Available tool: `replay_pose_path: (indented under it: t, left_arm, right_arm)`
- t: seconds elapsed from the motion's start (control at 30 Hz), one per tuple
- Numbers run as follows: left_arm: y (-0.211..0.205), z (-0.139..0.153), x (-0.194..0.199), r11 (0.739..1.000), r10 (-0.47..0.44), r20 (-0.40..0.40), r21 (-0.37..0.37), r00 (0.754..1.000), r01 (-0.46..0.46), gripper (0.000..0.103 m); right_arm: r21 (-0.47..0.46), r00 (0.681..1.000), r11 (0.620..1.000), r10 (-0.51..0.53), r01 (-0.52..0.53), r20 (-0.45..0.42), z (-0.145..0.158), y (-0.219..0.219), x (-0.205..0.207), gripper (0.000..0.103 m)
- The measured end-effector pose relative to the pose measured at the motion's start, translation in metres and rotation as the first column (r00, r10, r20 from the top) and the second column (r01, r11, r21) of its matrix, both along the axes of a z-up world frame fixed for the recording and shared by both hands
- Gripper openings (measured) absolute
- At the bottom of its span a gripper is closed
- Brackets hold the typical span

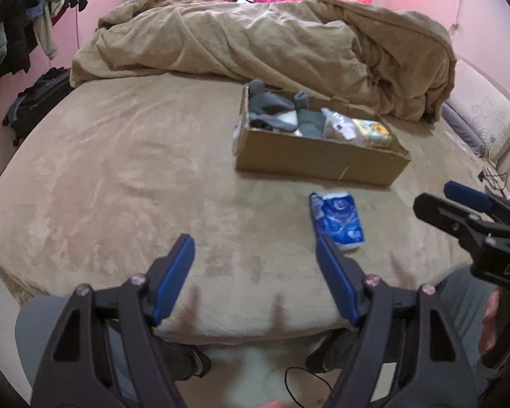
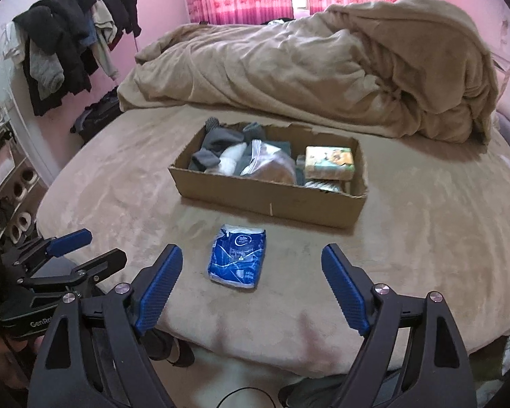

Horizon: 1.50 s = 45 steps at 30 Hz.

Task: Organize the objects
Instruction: 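Withdraw both tools from the box toward the blue tissue packet, then grasp the blue tissue packet with the right tool and lift it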

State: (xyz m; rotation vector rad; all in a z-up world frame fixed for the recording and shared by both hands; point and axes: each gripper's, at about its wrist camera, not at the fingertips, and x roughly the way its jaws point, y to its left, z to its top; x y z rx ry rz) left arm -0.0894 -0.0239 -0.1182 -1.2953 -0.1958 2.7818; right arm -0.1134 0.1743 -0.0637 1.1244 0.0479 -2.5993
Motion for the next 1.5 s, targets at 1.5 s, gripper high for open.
replay_pose_path:
  t: [1.5]
  left_arm:
    - [-0.024, -0.031, -0.040, 0.994, 0.096, 0.082, 0.044, 0.992, -0.100, 0.076]
  right_arm:
    - [0.029, 0.993, 0.998, 0.054, -0.058, 0.106, -0.057, -0.022, -0.048, 0.056]
